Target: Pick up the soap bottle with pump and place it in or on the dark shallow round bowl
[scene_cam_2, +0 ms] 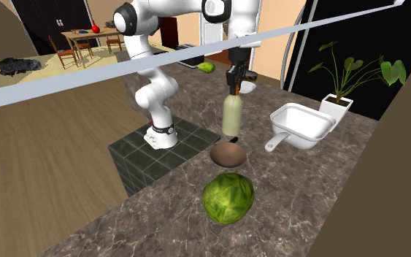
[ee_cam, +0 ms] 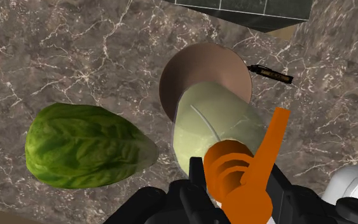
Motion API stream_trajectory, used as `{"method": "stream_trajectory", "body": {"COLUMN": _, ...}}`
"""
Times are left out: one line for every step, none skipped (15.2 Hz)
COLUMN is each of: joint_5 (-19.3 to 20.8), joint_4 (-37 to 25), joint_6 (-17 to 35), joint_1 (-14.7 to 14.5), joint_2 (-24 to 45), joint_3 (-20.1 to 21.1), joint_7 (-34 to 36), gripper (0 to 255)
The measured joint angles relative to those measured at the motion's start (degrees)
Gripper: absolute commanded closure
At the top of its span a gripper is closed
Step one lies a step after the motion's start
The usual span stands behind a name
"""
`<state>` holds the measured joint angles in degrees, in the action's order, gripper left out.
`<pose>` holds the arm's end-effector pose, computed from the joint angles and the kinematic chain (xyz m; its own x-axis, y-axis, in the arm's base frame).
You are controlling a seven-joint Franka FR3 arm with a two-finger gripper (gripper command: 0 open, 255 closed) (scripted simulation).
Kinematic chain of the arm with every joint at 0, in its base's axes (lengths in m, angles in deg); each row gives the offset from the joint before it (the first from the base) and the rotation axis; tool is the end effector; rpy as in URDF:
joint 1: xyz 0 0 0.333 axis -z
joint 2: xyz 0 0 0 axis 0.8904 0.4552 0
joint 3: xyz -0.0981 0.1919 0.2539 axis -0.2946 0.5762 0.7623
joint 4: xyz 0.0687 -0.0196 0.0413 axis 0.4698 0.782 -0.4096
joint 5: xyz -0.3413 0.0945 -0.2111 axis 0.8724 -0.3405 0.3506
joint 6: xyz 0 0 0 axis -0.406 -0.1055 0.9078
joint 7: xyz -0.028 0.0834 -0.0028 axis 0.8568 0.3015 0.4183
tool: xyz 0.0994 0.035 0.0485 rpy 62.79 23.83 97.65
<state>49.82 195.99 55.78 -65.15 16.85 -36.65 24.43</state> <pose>0.4378 0.0406 0.6151 0.9968 0.0800 0.0036 0.0799 -0.9966 0.0180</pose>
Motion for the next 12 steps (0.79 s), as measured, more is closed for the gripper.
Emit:
{"method": "stream_trajectory", "body": {"joint_5": -0.02, "joint_4": 0.95, "joint_6": 0.73, "joint_1": -0.02, "joint_2": -0.21, "joint_3": 0.03, "joint_7": 0.05, "gripper": 255}}
{"method": "stream_trajectory", "body": {"joint_5": -0.04, "joint_4": 1.55, "joint_6": 1.42, "joint_1": -0.04, "joint_2": -0.12, "joint_3": 0.08, "joint_7": 0.12, "gripper": 255}}
{"method": "stream_trajectory", "body": {"joint_5": -0.02, "joint_4": 2.45, "joint_6": 2.23, "joint_1": -0.02, "joint_2": -0.20, "joint_3": 0.03, "joint_7": 0.04, "gripper": 255}}
{"method": "stream_trajectory", "body": {"joint_5": -0.05, "joint_4": 3.40, "joint_6": 3.01, "joint_1": -0.04, "joint_2": -0.36, "joint_3": 0.07, "joint_7": 0.10, "gripper": 255}}
{"method": "stream_trajectory", "body": {"joint_5": -0.03, "joint_4": 4.32, "joint_6": 3.78, "joint_1": -0.02, "joint_2": -0.53, "joint_3": 0.02, "joint_7": 0.03, "gripper": 255}}
{"method": "stream_trajectory", "body": {"joint_5": -0.05, "joint_4": 5.10, "joint_6": 4.43, "joint_1": -0.03, "joint_2": -0.65, "joint_3": 0.03, "joint_7": 0.06, "gripper": 255}}
{"method": "stream_trajectory", "body": {"joint_5": -0.09, "joint_4": 6.09, "joint_6": 5.27, "joint_1": -0.09, "joint_2": -0.80, "joint_3": 0.13, "joint_7": 0.19, "gripper": 255}}
{"method": "stream_trajectory", "body": {"joint_5": -0.11, "joint_4": 6.80, "joint_6": 5.99, "joint_1": -0.11, "joint_2": -0.80, "joint_3": 0.18, "joint_7": 0.26, "gripper": 255}}
{"method": "stream_trajectory", "body": {"joint_5": -0.09, "joint_4": 7.55, "joint_6": 6.77, "joint_1": -0.08, "joint_2": -0.76, "joint_3": 0.12, "joint_7": 0.17, "gripper": 255}}
{"method": "stream_trajectory", "body": {"joint_5": -0.10, "joint_4": 8.37, "joint_6": 7.54, "joint_1": -0.09, "joint_2": -0.81, "joint_3": 0.14, "joint_7": 0.19, "gripper": 255}}
{"method": "stream_trajectory", "body": {"joint_5": -0.10, "joint_4": 9.11, "joint_6": 8.29, "joint_1": -0.10, "joint_2": -0.80, "joint_3": 0.14, "joint_7": 0.21, "gripper": 255}}
{"method": "stream_trajectory", "body": {"joint_5": -0.10, "joint_4": 9.88, "joint_6": 9.05, "joint_1": -0.10, "joint_2": -0.81, "joint_3": 0.15, "joint_7": 0.22, "gripper": 255}}
